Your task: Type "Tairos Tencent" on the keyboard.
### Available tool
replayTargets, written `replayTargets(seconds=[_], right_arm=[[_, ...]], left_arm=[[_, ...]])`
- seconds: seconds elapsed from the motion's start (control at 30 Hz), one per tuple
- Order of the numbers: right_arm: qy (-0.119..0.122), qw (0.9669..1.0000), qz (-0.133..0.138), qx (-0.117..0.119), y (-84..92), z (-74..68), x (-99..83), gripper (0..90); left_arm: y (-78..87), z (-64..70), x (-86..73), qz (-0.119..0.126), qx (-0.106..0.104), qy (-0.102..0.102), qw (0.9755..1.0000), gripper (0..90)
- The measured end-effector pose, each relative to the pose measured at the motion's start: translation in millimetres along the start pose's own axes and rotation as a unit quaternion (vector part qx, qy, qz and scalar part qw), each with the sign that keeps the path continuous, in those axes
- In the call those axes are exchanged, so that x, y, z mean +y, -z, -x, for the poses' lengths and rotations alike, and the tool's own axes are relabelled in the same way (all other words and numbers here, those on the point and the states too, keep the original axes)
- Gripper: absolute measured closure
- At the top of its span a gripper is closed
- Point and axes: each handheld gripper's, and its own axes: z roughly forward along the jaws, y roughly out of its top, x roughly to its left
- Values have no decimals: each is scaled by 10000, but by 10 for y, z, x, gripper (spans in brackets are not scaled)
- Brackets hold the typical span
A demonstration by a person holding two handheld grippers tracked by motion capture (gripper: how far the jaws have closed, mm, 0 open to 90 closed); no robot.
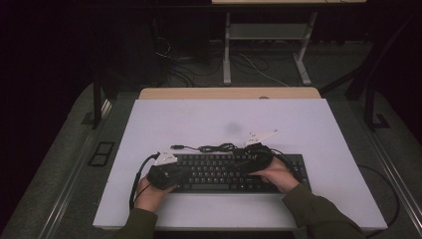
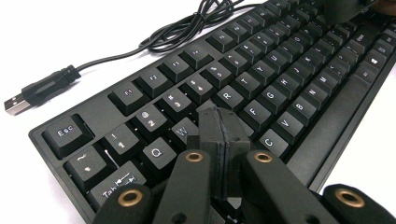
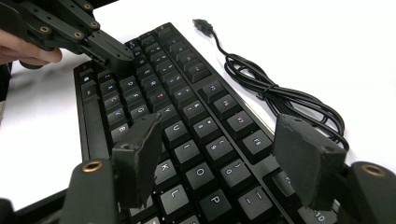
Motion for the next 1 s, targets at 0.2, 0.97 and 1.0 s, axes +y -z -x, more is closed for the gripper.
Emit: replayTargets(seconds=[0.2, 0.97, 1.0], right_arm=[[5, 10000, -4, -5, -1, -1, 0, 325], [-22, 10000, 11, -42, 2, -3, -2, 285], [-29, 10000, 16, -55, 1, -3, -2, 275]], left_arm=[[-10, 7, -1, -48, 27, -29, 10000, 893], [60, 21, 39, 154, -147, 65, 9998, 893], [61, 24, 39, 168, -160, 71, 9997, 893]])
